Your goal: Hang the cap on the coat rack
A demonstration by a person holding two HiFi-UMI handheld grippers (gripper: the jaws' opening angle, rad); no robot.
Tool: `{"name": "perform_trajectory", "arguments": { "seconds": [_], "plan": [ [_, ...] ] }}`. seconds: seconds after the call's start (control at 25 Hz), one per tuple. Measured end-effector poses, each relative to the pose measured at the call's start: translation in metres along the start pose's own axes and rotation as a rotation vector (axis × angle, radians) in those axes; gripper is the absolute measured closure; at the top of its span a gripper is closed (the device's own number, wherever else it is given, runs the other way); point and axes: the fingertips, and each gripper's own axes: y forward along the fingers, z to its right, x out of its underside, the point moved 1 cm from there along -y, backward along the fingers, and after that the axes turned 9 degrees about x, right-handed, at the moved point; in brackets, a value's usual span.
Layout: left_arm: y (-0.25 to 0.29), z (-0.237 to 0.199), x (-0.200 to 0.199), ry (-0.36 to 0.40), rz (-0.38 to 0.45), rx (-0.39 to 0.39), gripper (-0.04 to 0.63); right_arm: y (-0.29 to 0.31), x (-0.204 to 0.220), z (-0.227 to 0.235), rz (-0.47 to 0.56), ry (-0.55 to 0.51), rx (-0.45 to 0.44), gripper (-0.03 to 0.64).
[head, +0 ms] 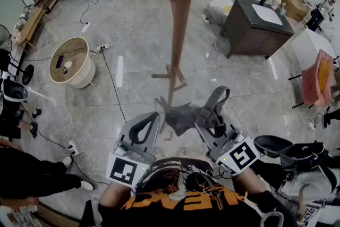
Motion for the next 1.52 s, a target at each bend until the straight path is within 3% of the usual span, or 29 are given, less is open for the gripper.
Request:
{"name": "perform_trajectory", "arguments": {
  "seconds": [0.24, 0.92, 1.52],
  "plan": [
    [-0.003, -0.009, 0.000, -0.001, 0.001, 0.006, 0.571, 0.005, 0.007, -0.004, -0.033, -0.038, -0.008, 0.577],
    [-0.017, -0.028, 0.003, -0.015, 0.003, 0.023, 0.571, 0.020, 0.004, -0.011, -0.007, -0.011, 0.035, 0.577],
    [-0.036, -0.062, 0.015, -0.012, 0.009, 0.090, 0.572, 0.047, 0.020, -0.041, -0.020, -0.013, 0.082, 0.577]
  ]
}}
